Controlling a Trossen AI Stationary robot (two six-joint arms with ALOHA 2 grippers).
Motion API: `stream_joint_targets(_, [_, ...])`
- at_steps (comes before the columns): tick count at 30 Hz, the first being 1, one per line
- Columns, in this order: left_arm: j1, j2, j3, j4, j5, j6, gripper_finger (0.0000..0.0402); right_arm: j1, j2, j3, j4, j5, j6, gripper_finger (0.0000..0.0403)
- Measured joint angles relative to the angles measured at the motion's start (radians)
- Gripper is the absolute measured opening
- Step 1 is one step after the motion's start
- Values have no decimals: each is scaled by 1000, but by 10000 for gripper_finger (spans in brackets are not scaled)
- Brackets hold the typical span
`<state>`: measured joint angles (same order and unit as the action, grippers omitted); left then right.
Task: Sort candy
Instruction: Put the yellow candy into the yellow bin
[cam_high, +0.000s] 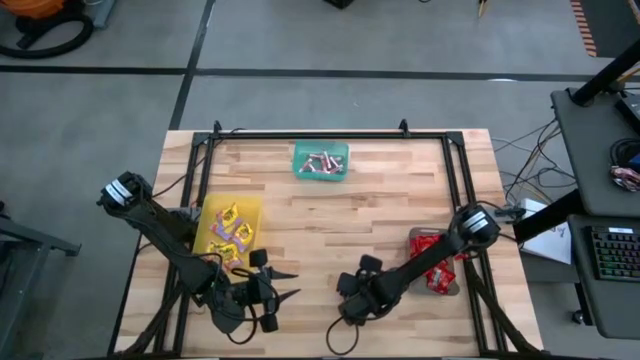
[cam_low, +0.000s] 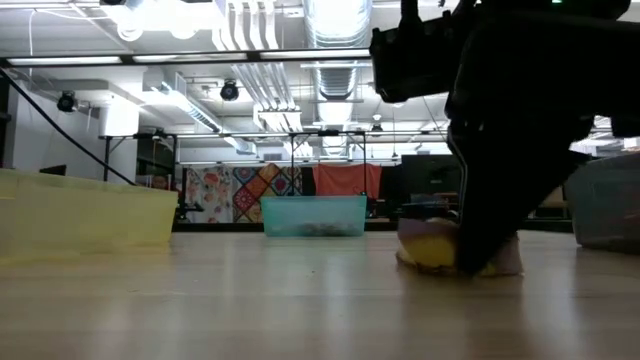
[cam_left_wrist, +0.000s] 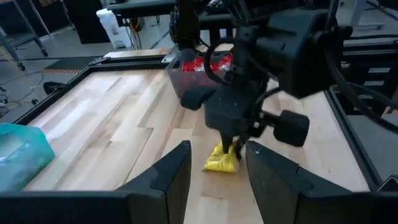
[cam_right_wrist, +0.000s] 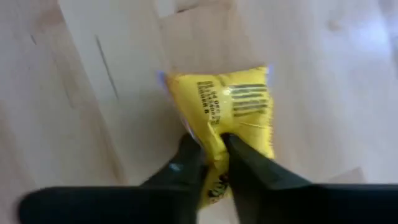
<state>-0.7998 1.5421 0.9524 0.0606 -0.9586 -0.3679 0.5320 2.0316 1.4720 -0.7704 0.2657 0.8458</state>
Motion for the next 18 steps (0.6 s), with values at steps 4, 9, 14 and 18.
stream_joint_targets(4, [-14,-1,0,-40,24,3,137,-3,-33,-4,-17,-1,-34,17])
stream_joint_targets(9, [-40,-12,-4,-34,189,64,137,-5,-120,-7,27,-21,-138,10])
stream_joint_targets(14, [-36,8,-34,15,222,9,137,-25,-185,-15,228,-96,-289,9])
stream_joint_targets(18, [-31,49,-39,87,215,21,137,-51,-200,-16,398,-176,-387,9])
